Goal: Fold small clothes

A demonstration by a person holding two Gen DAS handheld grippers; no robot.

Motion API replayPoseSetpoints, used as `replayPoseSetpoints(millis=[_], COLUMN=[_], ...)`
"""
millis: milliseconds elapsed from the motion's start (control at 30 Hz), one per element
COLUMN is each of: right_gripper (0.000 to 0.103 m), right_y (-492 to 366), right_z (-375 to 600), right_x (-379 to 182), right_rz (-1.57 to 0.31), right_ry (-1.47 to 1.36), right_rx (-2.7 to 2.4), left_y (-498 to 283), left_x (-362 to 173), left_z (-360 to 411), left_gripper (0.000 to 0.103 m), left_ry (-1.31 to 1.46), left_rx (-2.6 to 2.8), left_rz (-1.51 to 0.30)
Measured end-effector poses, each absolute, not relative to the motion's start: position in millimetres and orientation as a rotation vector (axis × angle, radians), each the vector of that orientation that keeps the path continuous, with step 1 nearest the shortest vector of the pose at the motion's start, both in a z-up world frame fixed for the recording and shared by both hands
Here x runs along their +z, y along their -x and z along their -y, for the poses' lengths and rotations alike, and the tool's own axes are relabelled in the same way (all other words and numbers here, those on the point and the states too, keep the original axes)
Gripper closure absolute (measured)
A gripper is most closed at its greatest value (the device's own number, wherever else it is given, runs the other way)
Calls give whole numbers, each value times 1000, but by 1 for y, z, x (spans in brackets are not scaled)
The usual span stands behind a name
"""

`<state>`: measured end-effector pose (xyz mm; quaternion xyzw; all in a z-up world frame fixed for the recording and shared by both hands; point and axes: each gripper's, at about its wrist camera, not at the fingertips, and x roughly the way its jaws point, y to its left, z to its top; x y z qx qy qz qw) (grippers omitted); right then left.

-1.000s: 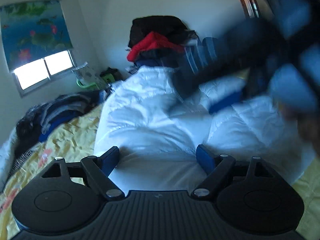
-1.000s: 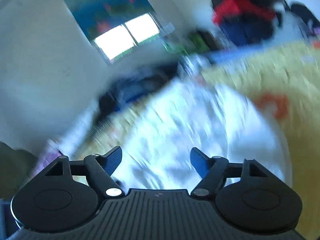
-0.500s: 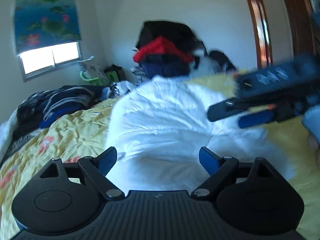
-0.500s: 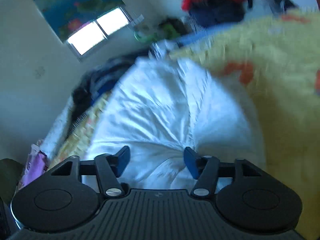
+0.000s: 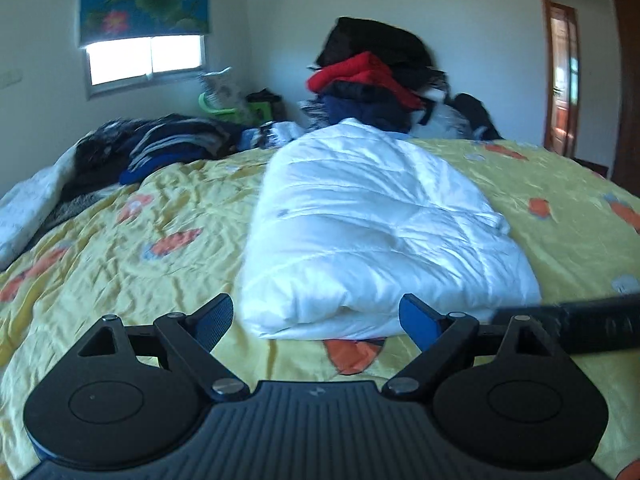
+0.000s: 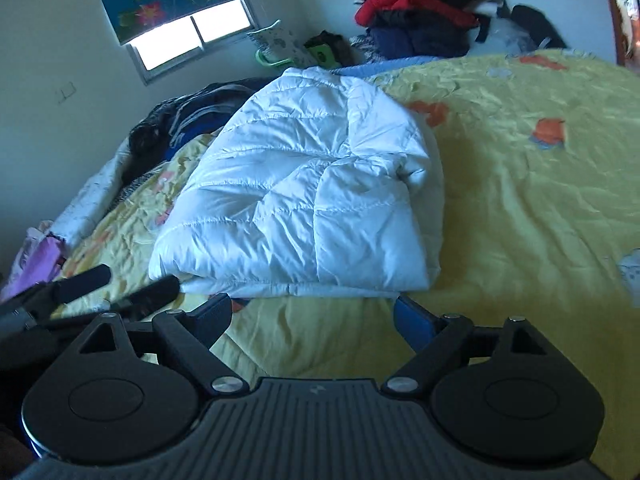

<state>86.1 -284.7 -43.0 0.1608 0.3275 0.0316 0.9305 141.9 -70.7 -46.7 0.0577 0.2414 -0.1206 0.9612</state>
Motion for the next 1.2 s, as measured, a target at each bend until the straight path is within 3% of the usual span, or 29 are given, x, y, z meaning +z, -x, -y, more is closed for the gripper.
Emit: replayPoseSetpoints(millis=[233,1200], right_gripper=[6,5], right_y=[-68,-27], right_z=[270,233], right_x=[-31,-30], right_rz=[-689,-709], right_ry=[-272,-170], right_rx=[-17,-40], left_y=[-121,-76], left_x=[-40,-19], left_z=[61,37], left_gripper=[12,12], left_ry=[-115,-5], left_rx=[-251,-148], left_rz=[-466,-420])
